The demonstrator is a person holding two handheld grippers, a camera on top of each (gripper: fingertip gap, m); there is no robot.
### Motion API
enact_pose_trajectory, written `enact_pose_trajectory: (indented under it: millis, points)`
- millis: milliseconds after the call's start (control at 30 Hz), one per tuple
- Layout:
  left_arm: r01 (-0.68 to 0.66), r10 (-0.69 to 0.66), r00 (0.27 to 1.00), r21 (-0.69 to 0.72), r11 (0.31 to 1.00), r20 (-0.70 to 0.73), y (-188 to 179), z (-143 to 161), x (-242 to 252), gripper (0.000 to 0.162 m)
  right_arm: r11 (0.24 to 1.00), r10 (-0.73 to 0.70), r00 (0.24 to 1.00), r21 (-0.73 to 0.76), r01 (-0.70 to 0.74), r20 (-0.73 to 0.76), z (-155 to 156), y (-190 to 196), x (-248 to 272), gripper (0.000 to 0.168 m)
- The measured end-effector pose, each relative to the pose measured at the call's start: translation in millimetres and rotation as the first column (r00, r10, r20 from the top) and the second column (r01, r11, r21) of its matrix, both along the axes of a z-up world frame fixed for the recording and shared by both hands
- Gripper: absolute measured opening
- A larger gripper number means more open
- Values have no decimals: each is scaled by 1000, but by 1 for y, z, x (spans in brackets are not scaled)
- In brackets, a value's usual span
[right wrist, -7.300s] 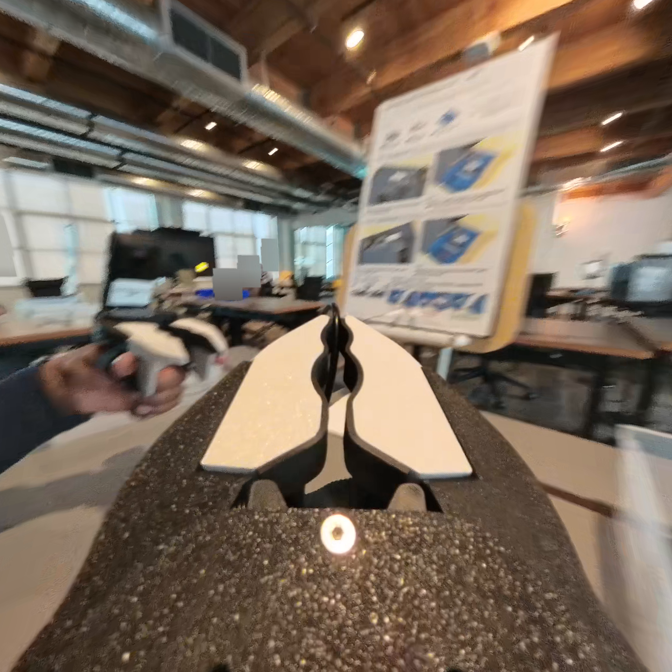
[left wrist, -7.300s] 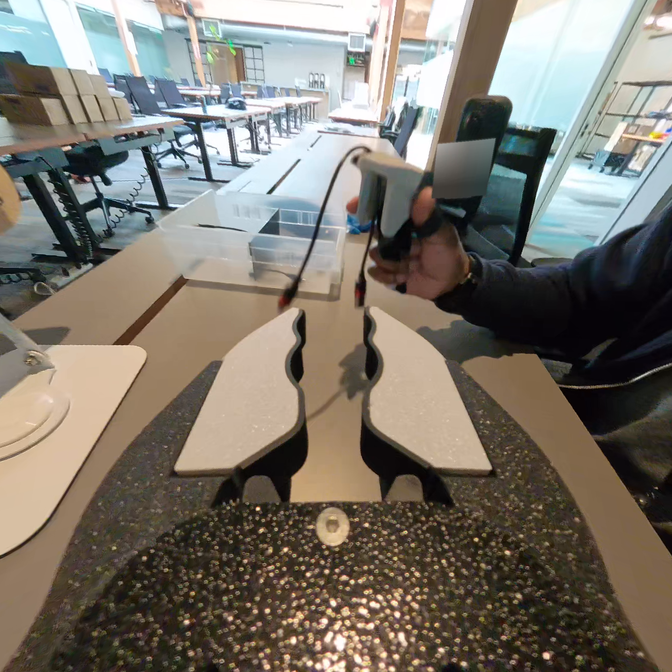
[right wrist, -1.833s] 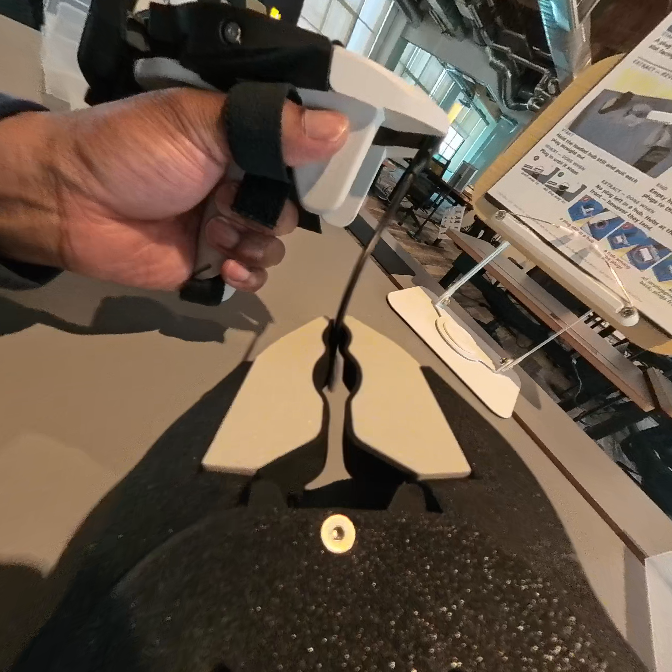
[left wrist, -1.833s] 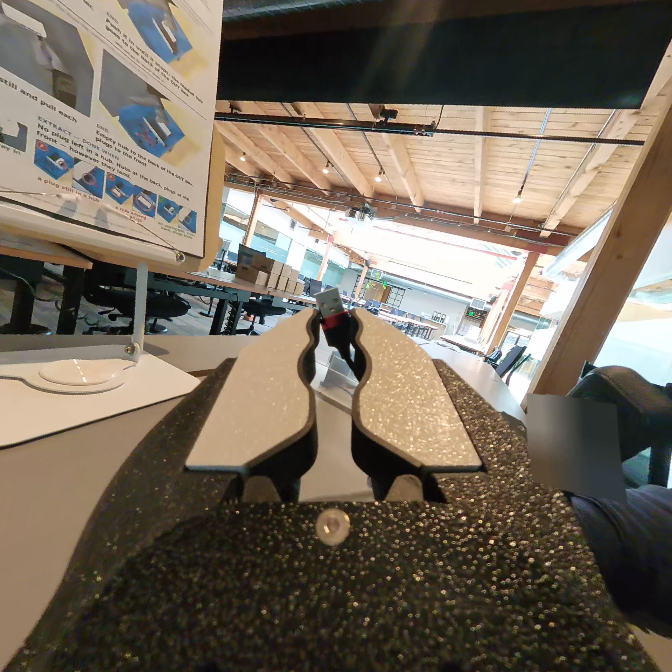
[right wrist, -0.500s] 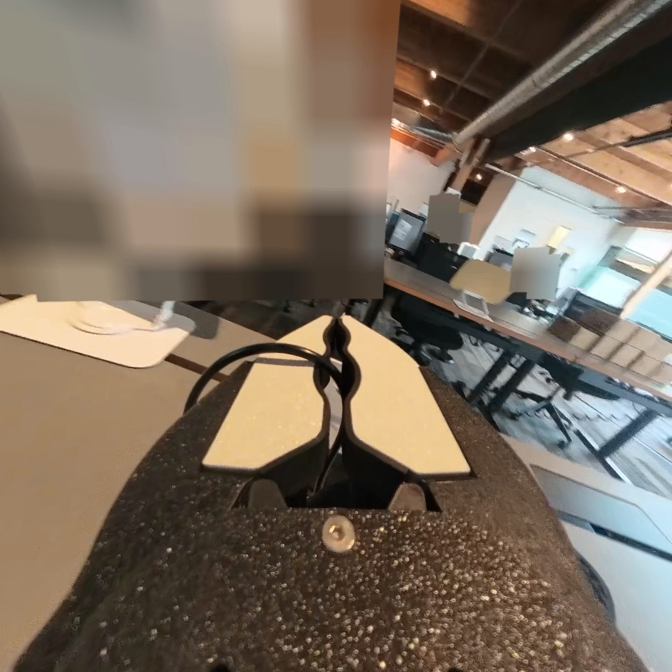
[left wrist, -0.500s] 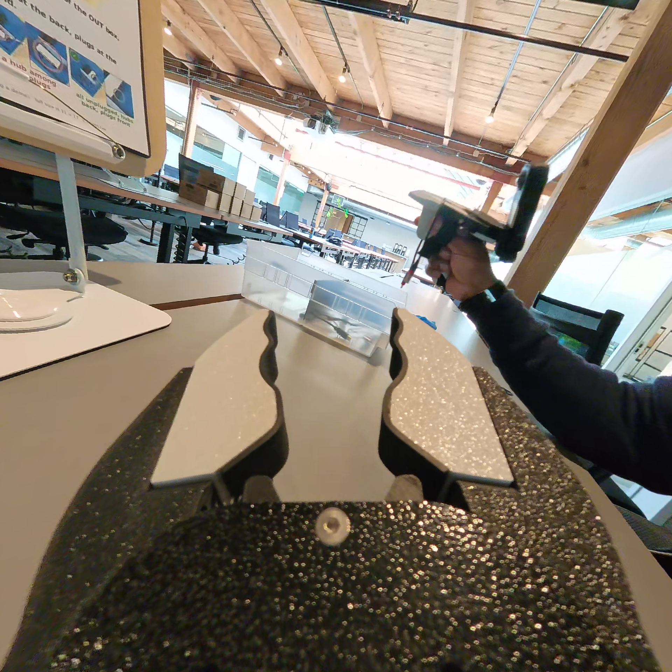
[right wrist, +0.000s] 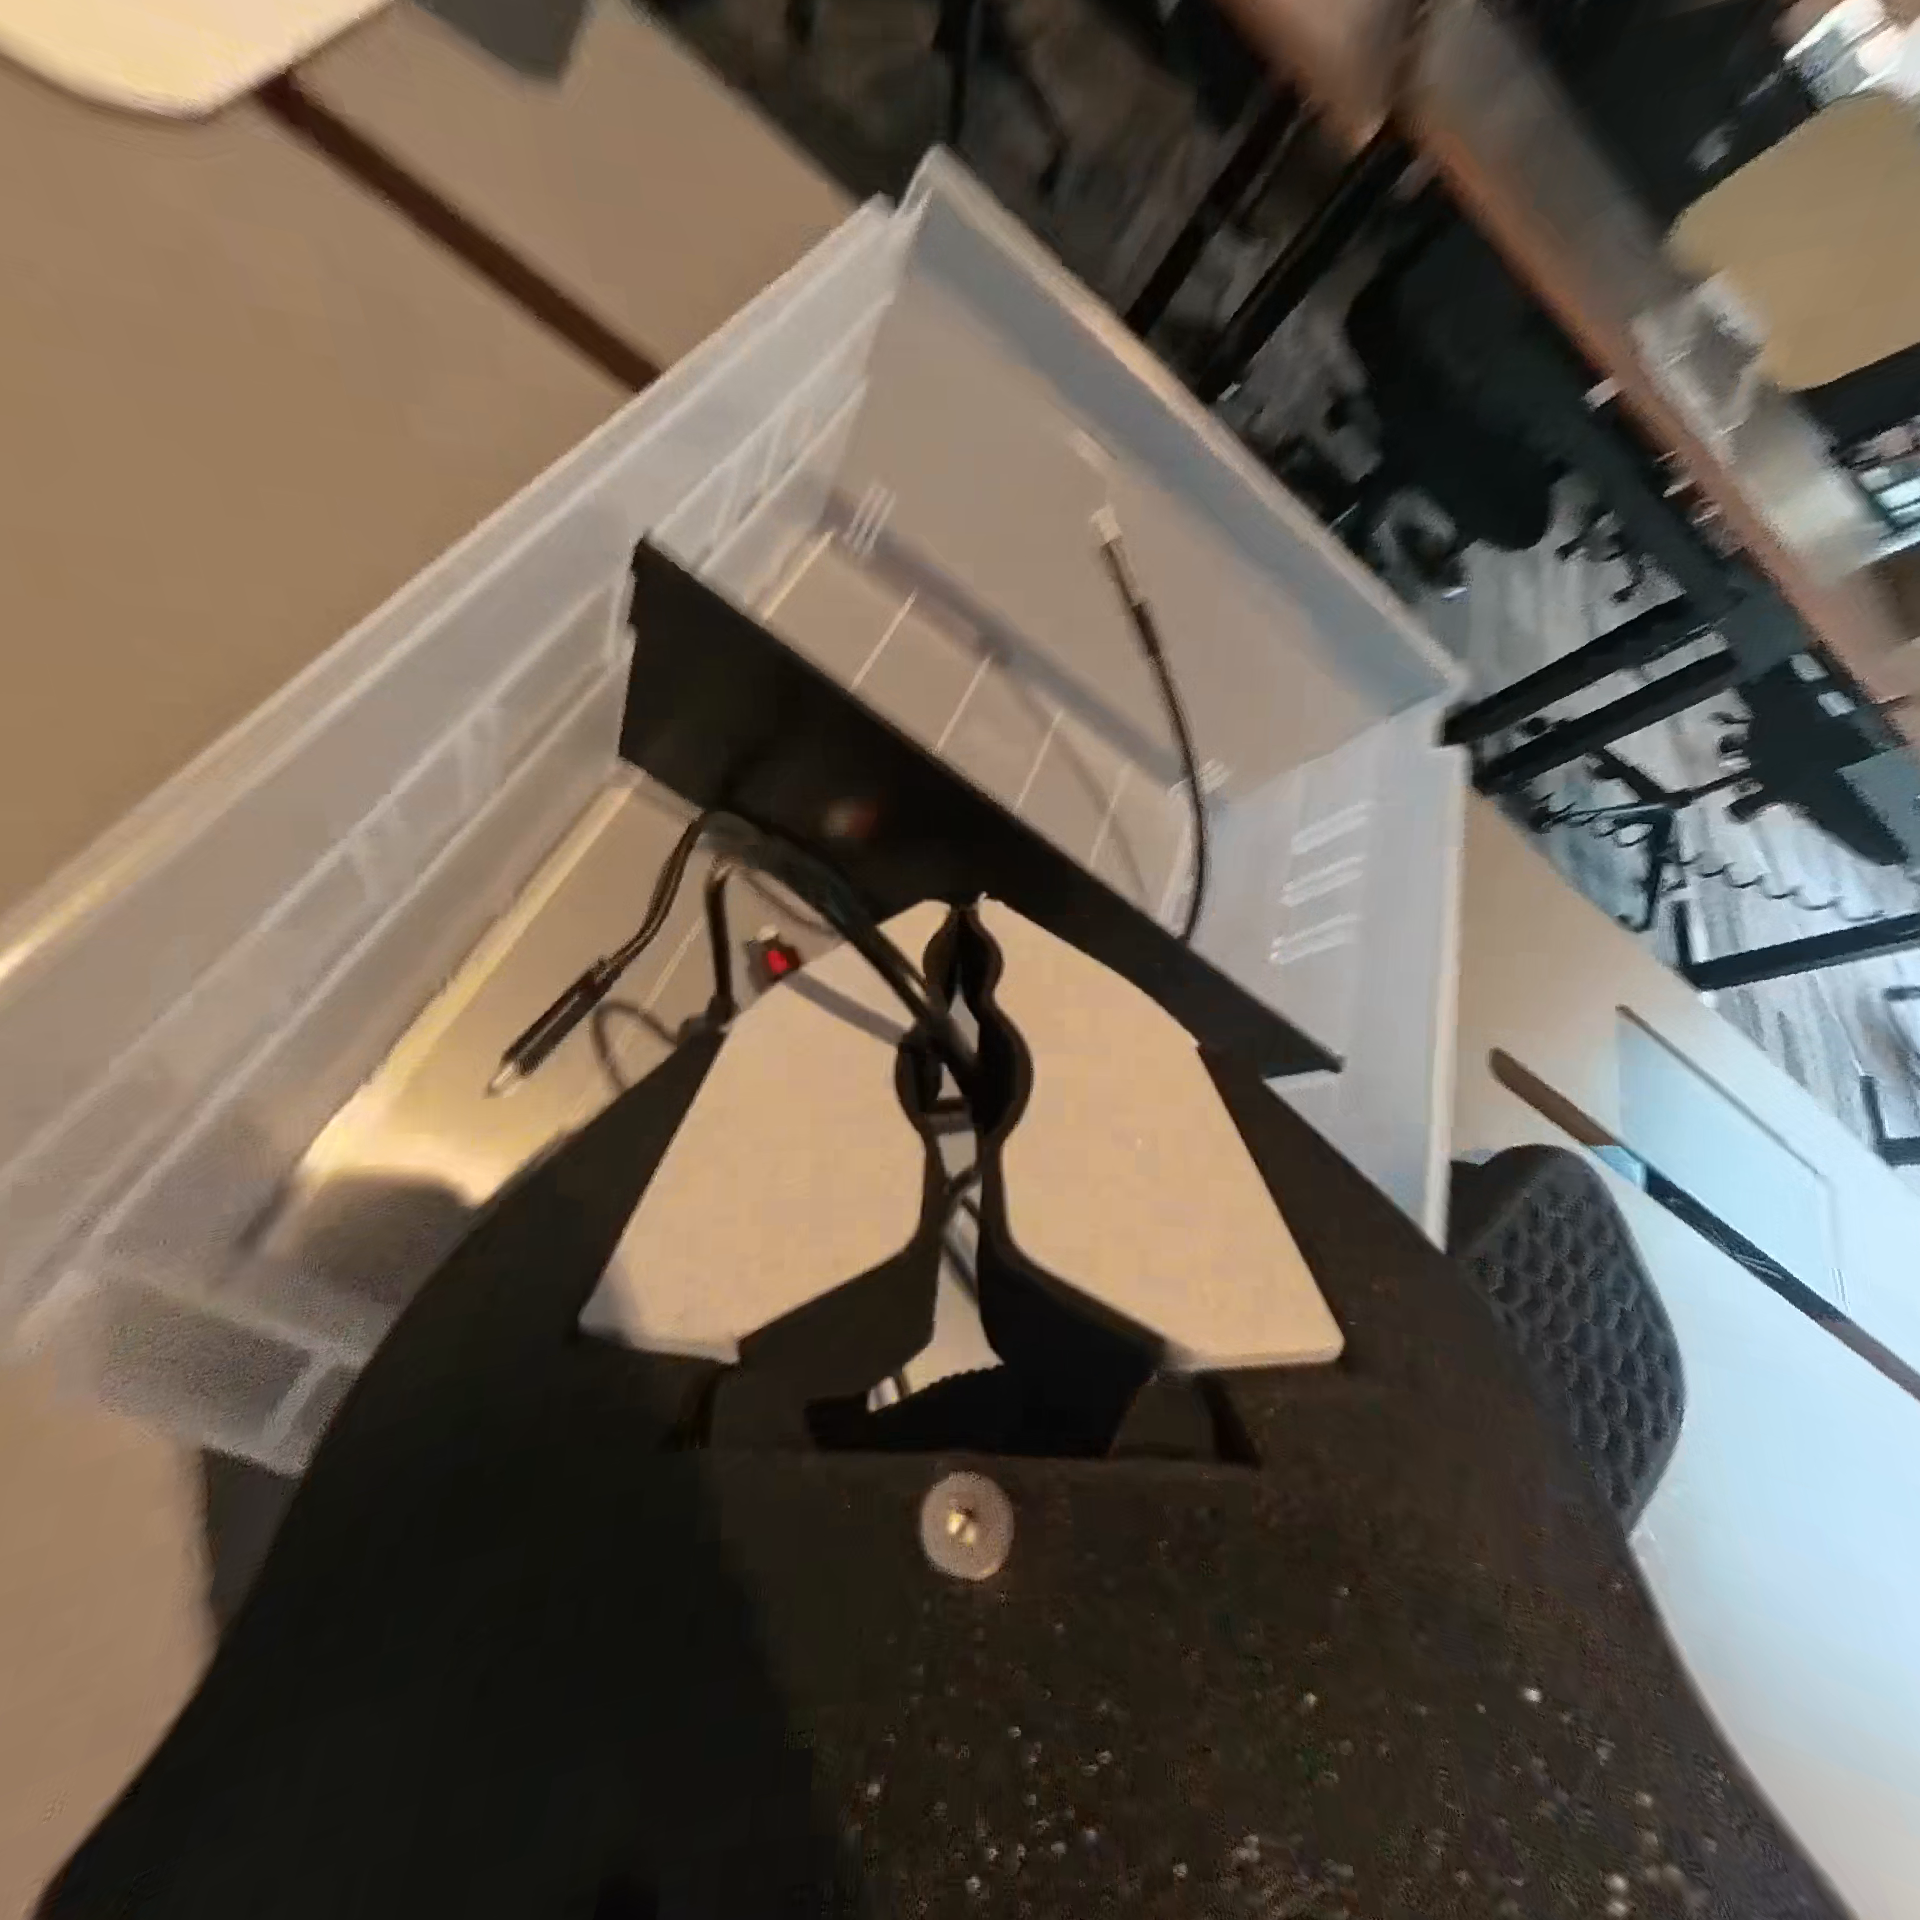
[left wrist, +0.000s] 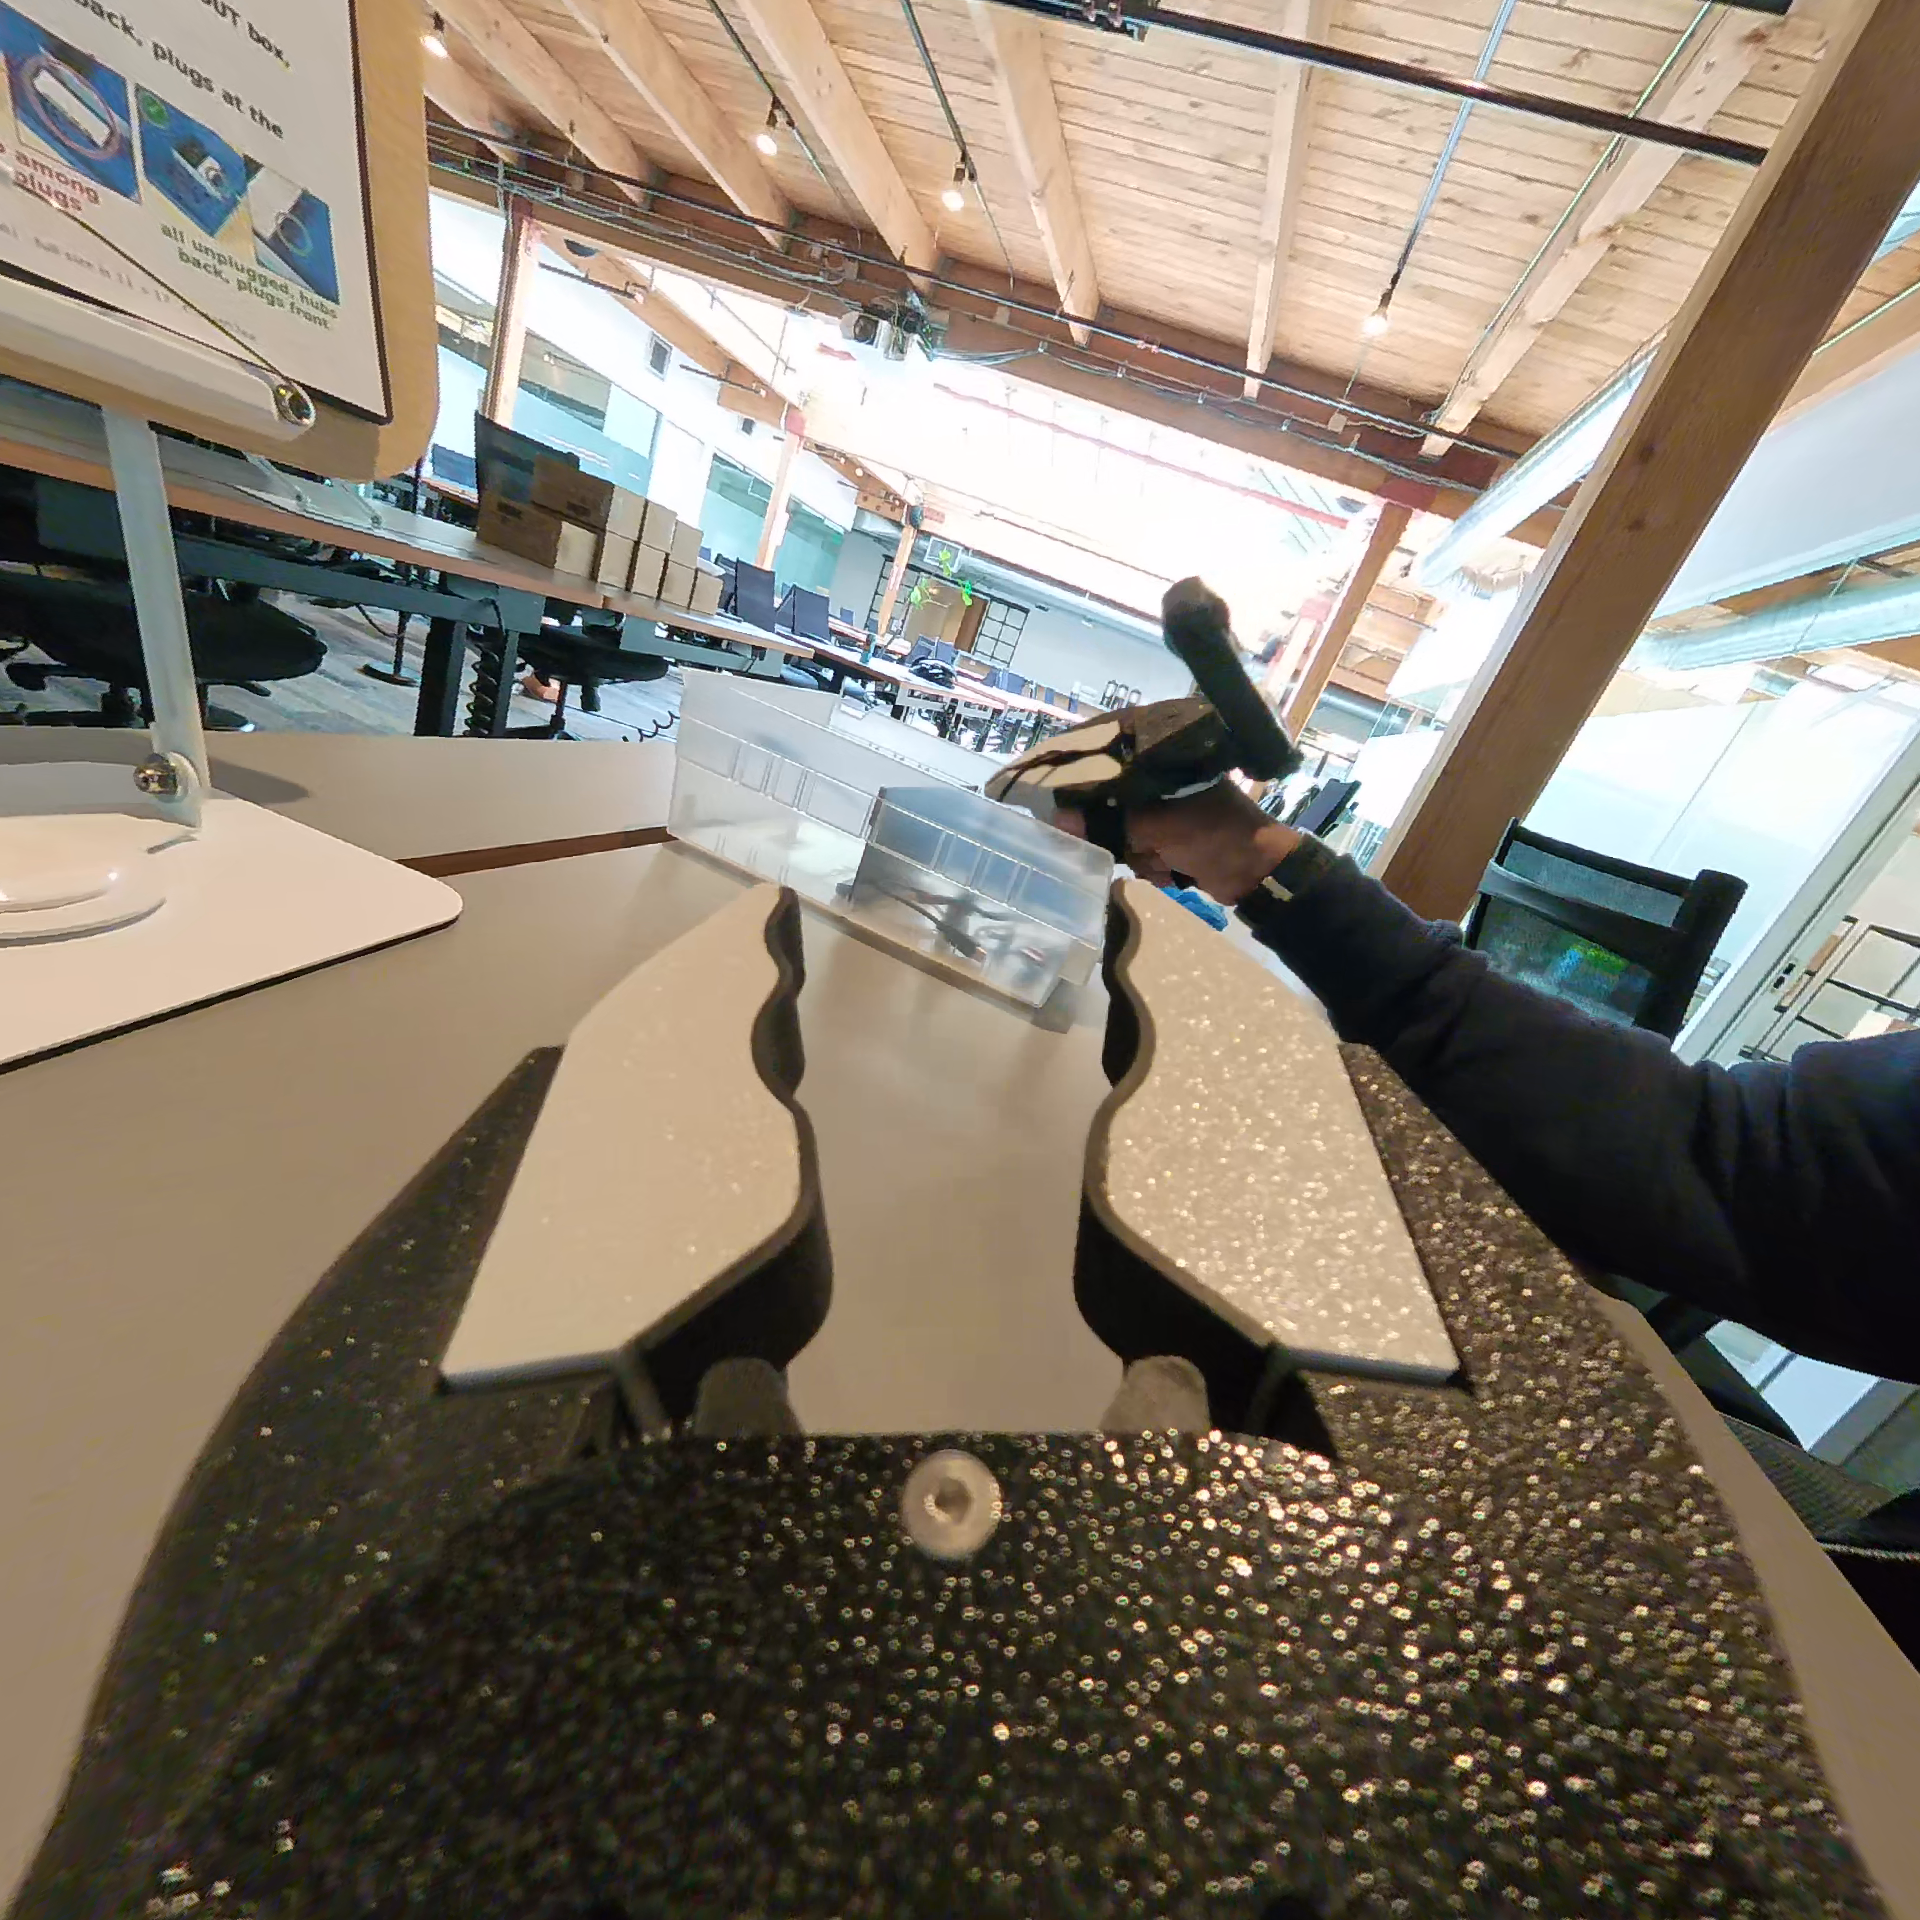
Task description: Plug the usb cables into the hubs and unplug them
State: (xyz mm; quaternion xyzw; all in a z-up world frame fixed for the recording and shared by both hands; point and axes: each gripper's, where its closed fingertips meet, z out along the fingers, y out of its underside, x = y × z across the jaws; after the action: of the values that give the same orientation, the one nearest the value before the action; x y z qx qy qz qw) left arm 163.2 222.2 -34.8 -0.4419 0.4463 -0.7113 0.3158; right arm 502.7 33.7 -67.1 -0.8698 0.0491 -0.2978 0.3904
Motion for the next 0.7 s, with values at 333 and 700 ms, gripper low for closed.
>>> enact_pose_trajectory:
  millis: [333, 700]
  points:
    - [1, -1, 1000, 5, 1000, 1, -1, 0, 0, 55, 985, 54, 983, -153, -82, -178, -24, -2, -22, 59]
    - [4, -4, 1000, 3, 1000, 1, -1, 0, 0, 54, 994, -108, 982, -24, 105, -158, 29, -17, 18, 58]
